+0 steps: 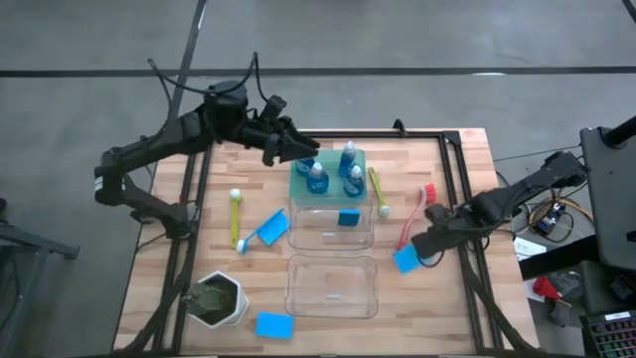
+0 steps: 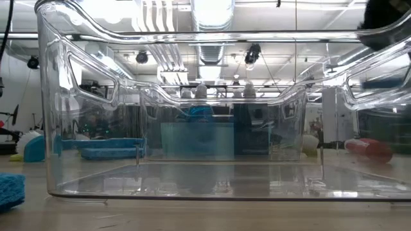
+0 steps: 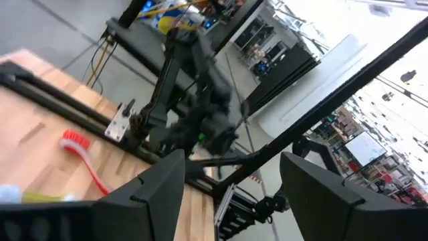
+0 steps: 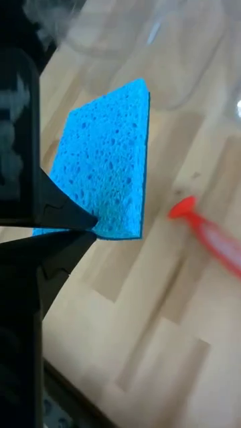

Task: Pick & Place Kitchen Sink Supplies
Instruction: Put the blue sponge into the top transparent bin

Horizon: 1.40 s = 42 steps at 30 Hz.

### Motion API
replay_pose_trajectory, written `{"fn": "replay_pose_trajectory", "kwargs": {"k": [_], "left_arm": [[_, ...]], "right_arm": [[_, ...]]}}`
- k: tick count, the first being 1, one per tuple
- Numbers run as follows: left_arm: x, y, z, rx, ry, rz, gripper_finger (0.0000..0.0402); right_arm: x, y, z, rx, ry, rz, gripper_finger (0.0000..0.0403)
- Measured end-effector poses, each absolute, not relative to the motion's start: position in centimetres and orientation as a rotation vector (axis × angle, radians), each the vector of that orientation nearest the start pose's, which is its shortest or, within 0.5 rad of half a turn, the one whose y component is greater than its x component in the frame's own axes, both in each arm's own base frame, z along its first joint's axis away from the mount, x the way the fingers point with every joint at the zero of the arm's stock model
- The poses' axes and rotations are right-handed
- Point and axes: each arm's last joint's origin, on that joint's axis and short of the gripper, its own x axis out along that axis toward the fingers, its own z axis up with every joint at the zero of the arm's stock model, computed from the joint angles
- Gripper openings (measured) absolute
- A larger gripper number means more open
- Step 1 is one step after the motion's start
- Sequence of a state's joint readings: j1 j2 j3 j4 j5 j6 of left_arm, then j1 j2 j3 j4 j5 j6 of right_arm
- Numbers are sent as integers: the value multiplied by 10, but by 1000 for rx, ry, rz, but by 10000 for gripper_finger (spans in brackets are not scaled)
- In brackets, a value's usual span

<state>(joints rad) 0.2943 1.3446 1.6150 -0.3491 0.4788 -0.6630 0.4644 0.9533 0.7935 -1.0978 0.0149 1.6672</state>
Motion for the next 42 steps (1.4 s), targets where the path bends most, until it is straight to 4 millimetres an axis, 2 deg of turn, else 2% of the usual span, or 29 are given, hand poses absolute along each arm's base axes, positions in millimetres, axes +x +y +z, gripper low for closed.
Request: {"fn": "replay_pose_trajectory", "kwargs": {"k": [5,12,21,29,42], "left_arm": [[277,70,469,-749,167,-142,236],[294,71,456,-808,217,-135,236],[324,71,429,-868,329,-165,236],[345,59,411,-889,404,-200,236],[363,52,391,-904,467,-197,236]], "right_arm": [[135,64,279,1077,1090,-726,8],[146,66,312,1016,1004,-738,8],[178,63,339,932,973,-714,8],[203,52,362,868,919,-690,8],[243,26,390,728,881,-642,8]]}}
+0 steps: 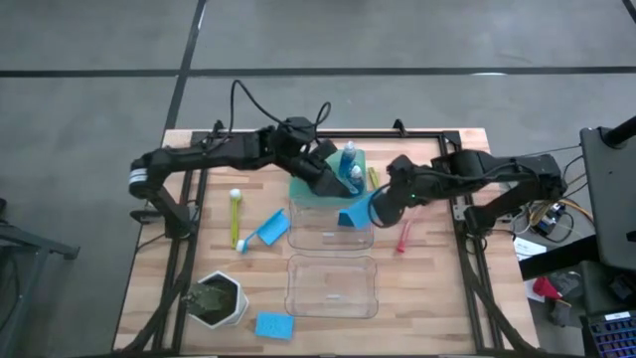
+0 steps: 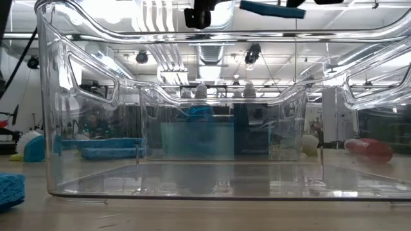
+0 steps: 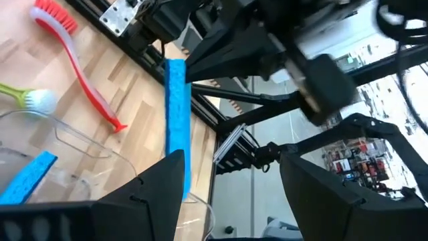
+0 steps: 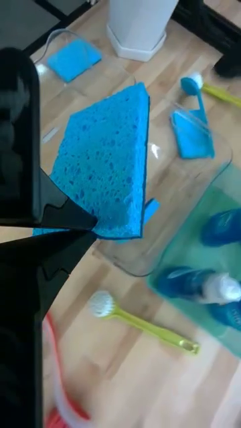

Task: Pick & Place Kitchen Sink Supplies
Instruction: Put the blue sponge into the top transparent bin

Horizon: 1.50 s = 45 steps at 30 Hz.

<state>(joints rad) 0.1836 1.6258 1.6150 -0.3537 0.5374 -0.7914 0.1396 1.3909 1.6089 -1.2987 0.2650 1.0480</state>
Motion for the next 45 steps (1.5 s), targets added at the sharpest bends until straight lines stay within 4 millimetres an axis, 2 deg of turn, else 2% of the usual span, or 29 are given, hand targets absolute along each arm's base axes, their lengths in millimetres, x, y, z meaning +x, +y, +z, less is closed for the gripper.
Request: {"fn": "replay_pose_trajectory", "kwargs": {"k": [12,22,34,38,45], "left_arm": [[369,50,380,-887,524,-182,236],[367,49,376,-886,567,-176,229],[365,50,372,-854,597,-156,105],[365,50,372,-834,594,-164,72],[362,49,377,-741,570,-198,37]], "right_arm": [[262,22,414,664,815,-608,8],[262,17,422,659,783,-600,8],[264,18,426,640,752,-542,8],[258,18,432,633,747,-479,11],[236,17,456,667,614,-369,59]]}}
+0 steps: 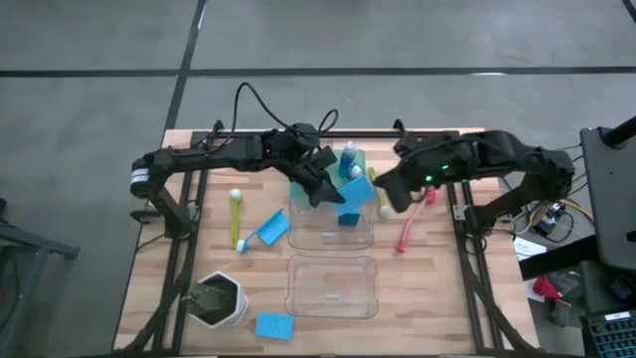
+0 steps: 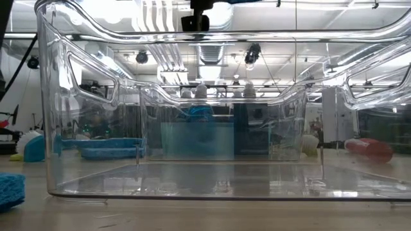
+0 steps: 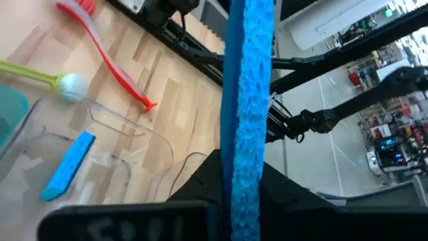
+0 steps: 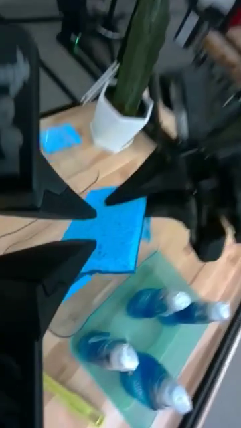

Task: Pick & Place Kitchen Sink Supplies
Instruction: Put the blue sponge into the top transparent bin

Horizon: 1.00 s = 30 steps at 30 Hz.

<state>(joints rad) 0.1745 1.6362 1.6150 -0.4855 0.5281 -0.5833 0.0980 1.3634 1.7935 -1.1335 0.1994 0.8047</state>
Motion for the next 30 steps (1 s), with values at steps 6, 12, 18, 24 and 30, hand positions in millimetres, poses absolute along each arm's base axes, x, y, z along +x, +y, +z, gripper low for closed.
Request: {"fn": "replay_pose_trajectory", "kwargs": {"k": [6,12,18,24,30], "left_arm": [[357,48,387,-635,510,-234,36],[356,48,399,-559,408,-278,39],[357,42,407,-489,339,-363,39],[358,34,408,-458,338,-415,39],[359,31,411,-449,307,-432,39]], "right_arm": [[216,17,474,695,534,-253,128],[217,19,478,702,514,-182,173],[221,18,476,684,526,-182,192],[218,15,478,688,506,-190,200],[231,15,474,709,536,-127,201]]}}
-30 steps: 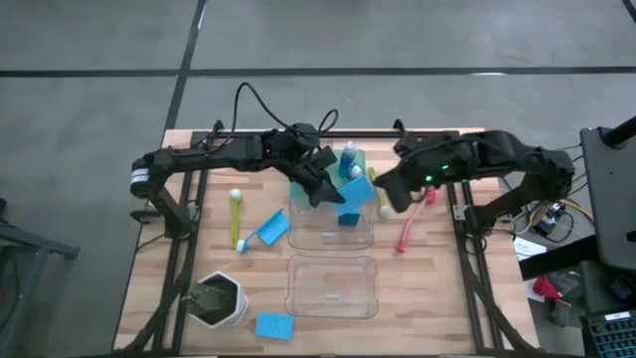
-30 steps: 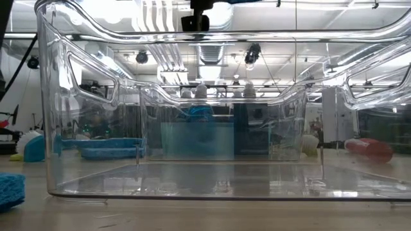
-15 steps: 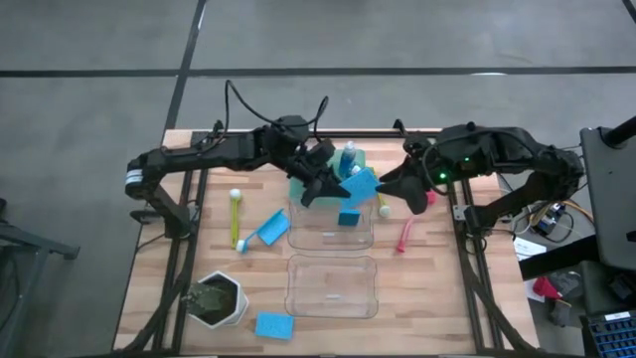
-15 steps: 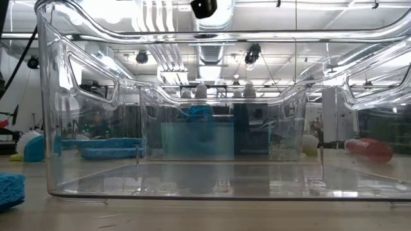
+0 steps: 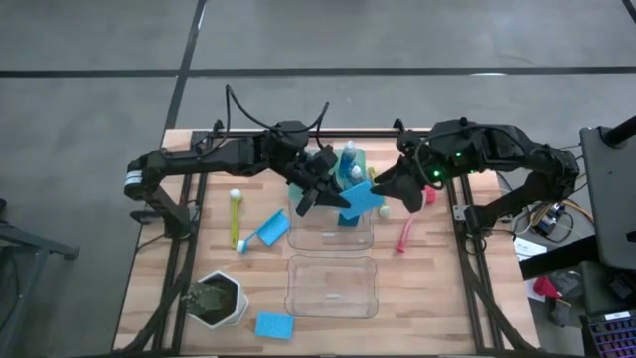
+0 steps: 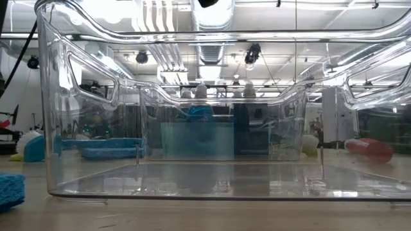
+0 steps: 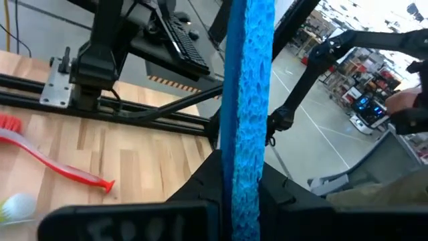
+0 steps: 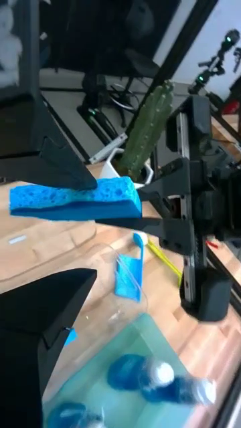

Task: Pick & Place Kitchen Sink Supplies
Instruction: Put the blue sponge into the top transparent bin

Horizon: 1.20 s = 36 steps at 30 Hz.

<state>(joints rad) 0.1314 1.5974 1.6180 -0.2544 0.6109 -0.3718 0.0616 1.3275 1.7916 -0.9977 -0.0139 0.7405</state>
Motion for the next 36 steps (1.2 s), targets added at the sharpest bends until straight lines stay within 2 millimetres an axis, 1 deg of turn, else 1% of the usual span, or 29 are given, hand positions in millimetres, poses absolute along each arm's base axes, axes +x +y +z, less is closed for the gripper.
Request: {"fn": "replay_pose_trajectory", "kwargs": {"k": [6,11,16,24,27,31,36], "left_arm": [[359,31,411,-455,308,-429,39],[359,32,412,-469,303,-424,39],[359,33,412,-474,302,-415,39],[359,33,411,-485,306,-414,39],[359,33,412,-503,310,-414,39],[358,33,412,-503,308,-414,39],[356,33,415,-508,302,-415,39]], "right_arm": [[236,14,471,690,552,-116,199],[235,15,475,697,527,-100,184],[237,17,479,703,508,-14,174],[241,17,478,699,506,-7,189],[243,16,476,697,512,-17,189],[245,15,472,699,543,-37,172],[244,14,471,687,555,-41,131]]}}
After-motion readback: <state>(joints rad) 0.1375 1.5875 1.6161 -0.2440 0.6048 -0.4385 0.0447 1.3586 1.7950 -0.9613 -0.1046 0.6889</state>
